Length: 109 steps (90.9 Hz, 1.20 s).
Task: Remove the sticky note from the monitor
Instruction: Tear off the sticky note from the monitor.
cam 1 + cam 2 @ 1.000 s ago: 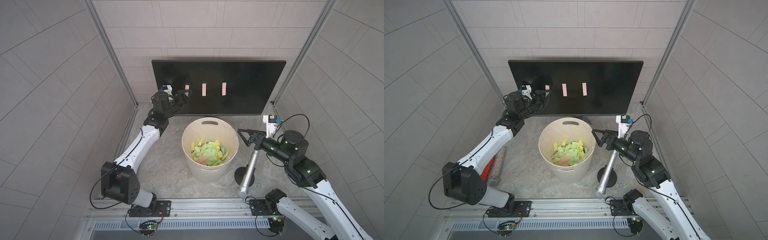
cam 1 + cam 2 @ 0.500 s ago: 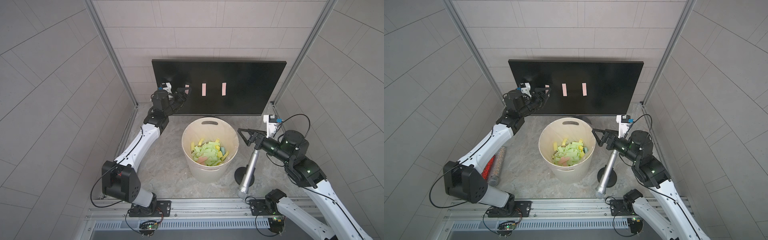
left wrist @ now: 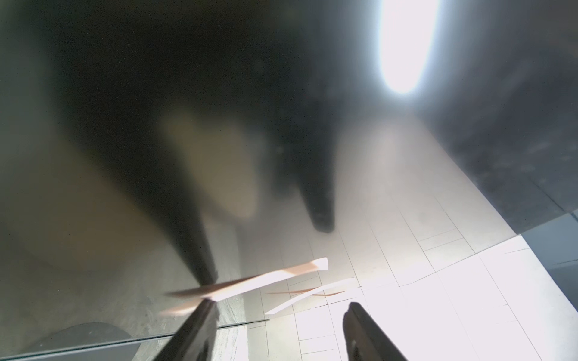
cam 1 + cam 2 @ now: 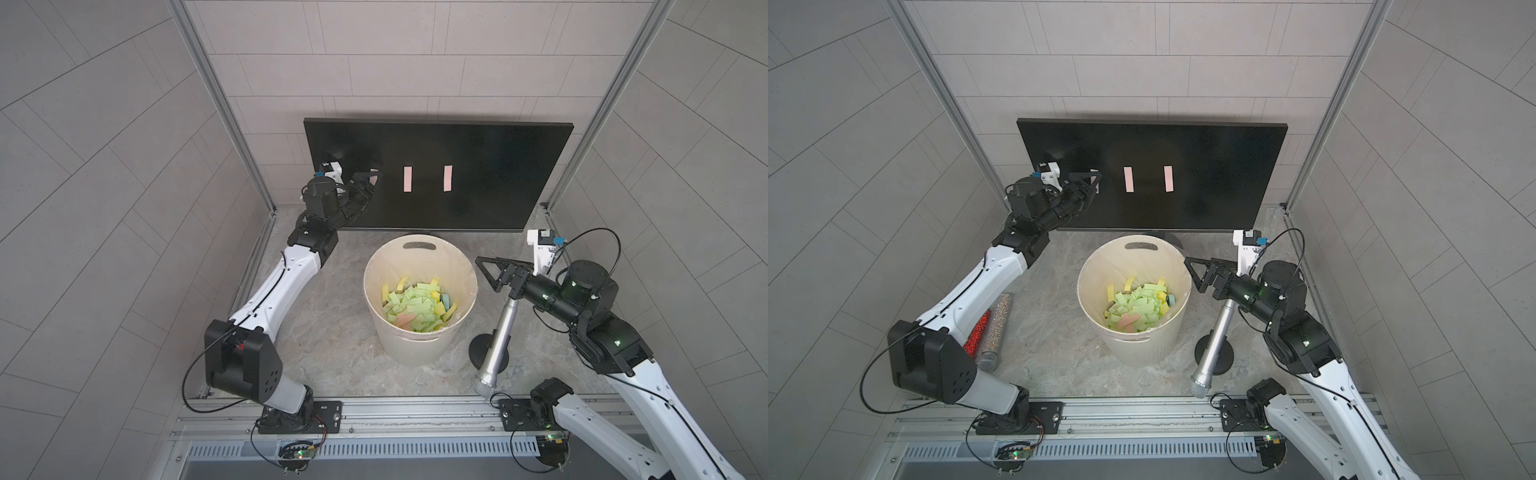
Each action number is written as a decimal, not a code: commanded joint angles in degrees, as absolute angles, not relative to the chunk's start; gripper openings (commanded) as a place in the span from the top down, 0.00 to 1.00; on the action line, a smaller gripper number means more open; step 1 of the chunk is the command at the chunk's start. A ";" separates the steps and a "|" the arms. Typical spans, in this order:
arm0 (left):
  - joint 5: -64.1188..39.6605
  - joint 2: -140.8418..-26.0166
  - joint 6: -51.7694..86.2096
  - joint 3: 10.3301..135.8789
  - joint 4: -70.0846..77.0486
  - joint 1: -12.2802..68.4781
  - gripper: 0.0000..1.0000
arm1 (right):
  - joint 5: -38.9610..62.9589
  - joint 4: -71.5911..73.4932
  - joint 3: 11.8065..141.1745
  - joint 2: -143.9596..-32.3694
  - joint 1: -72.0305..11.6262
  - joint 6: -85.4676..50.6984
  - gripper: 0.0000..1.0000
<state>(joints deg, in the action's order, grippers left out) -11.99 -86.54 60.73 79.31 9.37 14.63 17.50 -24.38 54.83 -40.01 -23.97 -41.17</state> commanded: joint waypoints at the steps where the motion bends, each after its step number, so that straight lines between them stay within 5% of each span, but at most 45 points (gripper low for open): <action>1: -10.33 -85.59 60.03 77.43 8.66 14.23 0.29 | 18.09 -23.07 54.94 -39.62 -23.57 -40.61 0.00; 49: -9.41 -87.50 61.07 78.63 8.71 14.15 0.27 | 18.37 -23.13 55.02 -39.55 -23.31 -40.60 0.00; 109: -9.16 -89.49 63.10 82.06 10.13 14.19 0.38 | 18.55 -23.03 54.25 -39.55 -23.01 -40.81 0.00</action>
<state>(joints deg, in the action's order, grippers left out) -9.61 -87.79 63.07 79.68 8.56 14.63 18.24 -23.57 54.83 -40.01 -23.22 -41.17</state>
